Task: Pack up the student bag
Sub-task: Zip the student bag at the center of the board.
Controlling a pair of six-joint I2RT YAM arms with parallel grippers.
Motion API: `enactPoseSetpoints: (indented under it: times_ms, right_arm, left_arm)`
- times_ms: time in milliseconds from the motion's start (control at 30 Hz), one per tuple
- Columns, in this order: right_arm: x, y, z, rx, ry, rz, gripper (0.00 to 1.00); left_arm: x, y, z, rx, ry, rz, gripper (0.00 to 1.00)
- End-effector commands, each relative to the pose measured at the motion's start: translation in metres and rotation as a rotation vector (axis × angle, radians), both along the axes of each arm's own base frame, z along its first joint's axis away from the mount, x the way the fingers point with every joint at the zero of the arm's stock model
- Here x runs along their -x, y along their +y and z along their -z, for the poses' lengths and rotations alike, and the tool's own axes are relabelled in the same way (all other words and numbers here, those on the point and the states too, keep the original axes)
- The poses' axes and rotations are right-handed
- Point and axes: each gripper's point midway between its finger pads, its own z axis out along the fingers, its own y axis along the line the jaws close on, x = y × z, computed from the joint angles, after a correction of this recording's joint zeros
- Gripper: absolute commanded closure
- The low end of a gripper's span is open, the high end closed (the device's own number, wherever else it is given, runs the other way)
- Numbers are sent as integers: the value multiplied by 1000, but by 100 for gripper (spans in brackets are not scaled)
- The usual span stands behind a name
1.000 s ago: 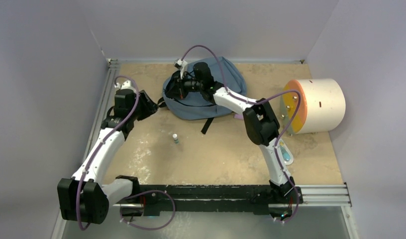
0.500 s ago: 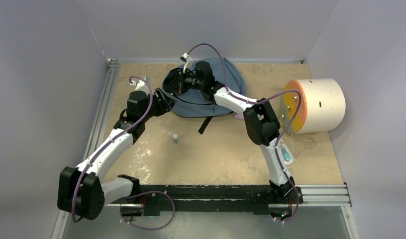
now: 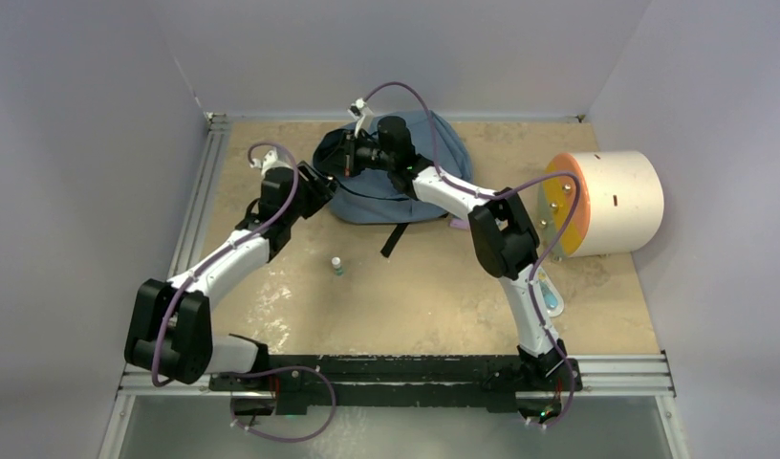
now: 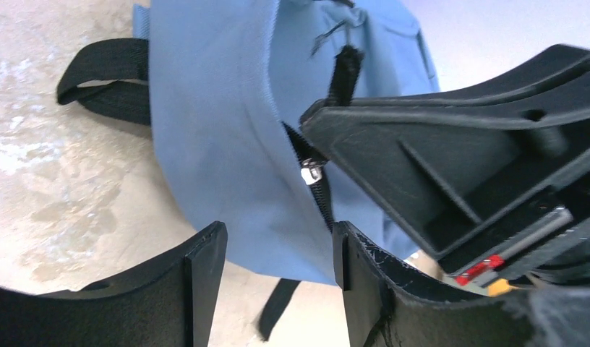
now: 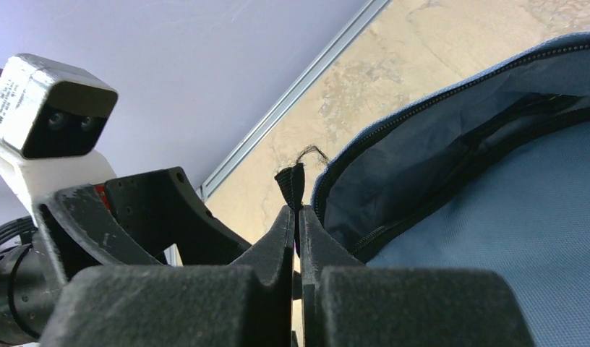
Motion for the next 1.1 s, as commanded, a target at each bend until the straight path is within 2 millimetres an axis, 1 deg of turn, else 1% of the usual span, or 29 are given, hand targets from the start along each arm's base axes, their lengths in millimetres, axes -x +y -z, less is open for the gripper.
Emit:
enactPoseSetpoints:
  times_ms: [0, 100, 267, 400, 533, 600, 700, 767, 800, 900, 967, 1067]
  right_arm:
    - [7, -3, -80, -125, -136, -29, 100]
    - [9, -3, -78, -124, -131, -36, 100]
    - [13, -2, -78, -127, -115, -50, 100]
    - [13, -3, -74, -121, -107, -49, 100]
    - [13, -3, -67, -110, -93, -49, 100]
    - [14, -3, -64, -107, -87, -52, 100]
    - [13, -4, -64, -100, -97, -44, 100]
    - [8, -5, -66, -100, -119, -19, 100]
    - [5, -6, -67, -100, -131, -6, 100]
    - [-8, -6, -69, -101, -180, 47, 100]
    - [-21, -7, -65, -94, -207, 101, 100]
    - [-40, -12, -64, -128, -209, 167, 100]
  left_arm:
    - [-9, -12, -32, 117, -126, 8, 45]
    - [-6, -12, -29, 131, -134, 6, 45]
    - [-15, -17, -18, 139, -99, 11, 45]
    - [-23, -25, -6, 157, -65, 28, 51]
    - [-30, -28, 3, 162, -43, 27, 54]
    - [-32, -29, 5, 164, -40, 25, 63]
    - [-32, -30, 5, 161, -40, 33, 85]
    - [-28, -30, 7, 160, -31, 39, 98]
    - [-25, -30, 9, 159, -24, 48, 100]
    - [-9, -34, 16, 166, 11, 88, 100]
    - [4, -36, 24, 152, 34, 116, 100]
    - [22, -31, 34, 112, 57, 120, 100]
